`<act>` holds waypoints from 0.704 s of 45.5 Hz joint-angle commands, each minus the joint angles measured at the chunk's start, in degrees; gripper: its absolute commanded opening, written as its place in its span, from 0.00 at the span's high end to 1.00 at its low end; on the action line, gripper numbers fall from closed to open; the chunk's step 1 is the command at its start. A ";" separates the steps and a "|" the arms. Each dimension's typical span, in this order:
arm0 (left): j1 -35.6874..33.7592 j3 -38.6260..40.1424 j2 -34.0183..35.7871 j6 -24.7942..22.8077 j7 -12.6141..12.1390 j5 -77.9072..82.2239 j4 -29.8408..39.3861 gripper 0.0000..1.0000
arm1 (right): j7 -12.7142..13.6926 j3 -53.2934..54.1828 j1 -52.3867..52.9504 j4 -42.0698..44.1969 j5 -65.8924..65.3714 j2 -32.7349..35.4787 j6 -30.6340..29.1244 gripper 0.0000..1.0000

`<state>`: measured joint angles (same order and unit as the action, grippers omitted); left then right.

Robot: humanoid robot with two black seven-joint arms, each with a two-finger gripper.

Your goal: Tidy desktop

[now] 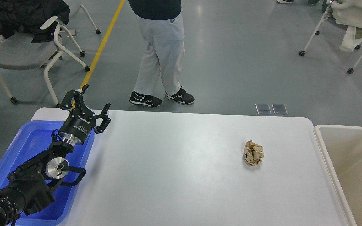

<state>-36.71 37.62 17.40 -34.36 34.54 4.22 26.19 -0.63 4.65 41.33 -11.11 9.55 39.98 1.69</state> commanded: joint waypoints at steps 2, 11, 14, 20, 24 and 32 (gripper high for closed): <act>0.06 0.00 0.00 0.00 0.00 0.00 0.00 0.00 | 0.02 10.81 5.86 -8.47 0.20 5.54 -0.19 0.00; 0.06 -0.09 0.00 0.00 0.00 0.00 0.00 0.00 | -0.42 22.85 6.75 -22.01 0.29 9.06 -0.28 0.00; 0.06 0.00 0.00 0.00 0.00 0.00 0.00 0.00 | -0.33 26.98 6.83 -24.83 0.29 8.97 -0.63 0.00; 0.06 -0.09 0.00 0.00 0.09 0.00 0.00 0.00 | -0.33 30.16 6.75 -29.66 0.29 8.71 -3.96 0.00; 0.06 0.00 0.00 0.00 0.00 0.00 0.00 0.00 | -0.33 31.12 6.75 -31.25 1.08 8.01 -9.14 0.00; 0.06 0.00 0.00 0.00 0.09 0.00 0.00 0.00 | -0.33 31.92 6.57 -32.75 4.86 4.32 -14.78 0.00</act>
<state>-36.65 37.58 17.40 -34.36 34.57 4.22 26.19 -0.96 32.79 47.77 -39.24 11.31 47.18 -6.11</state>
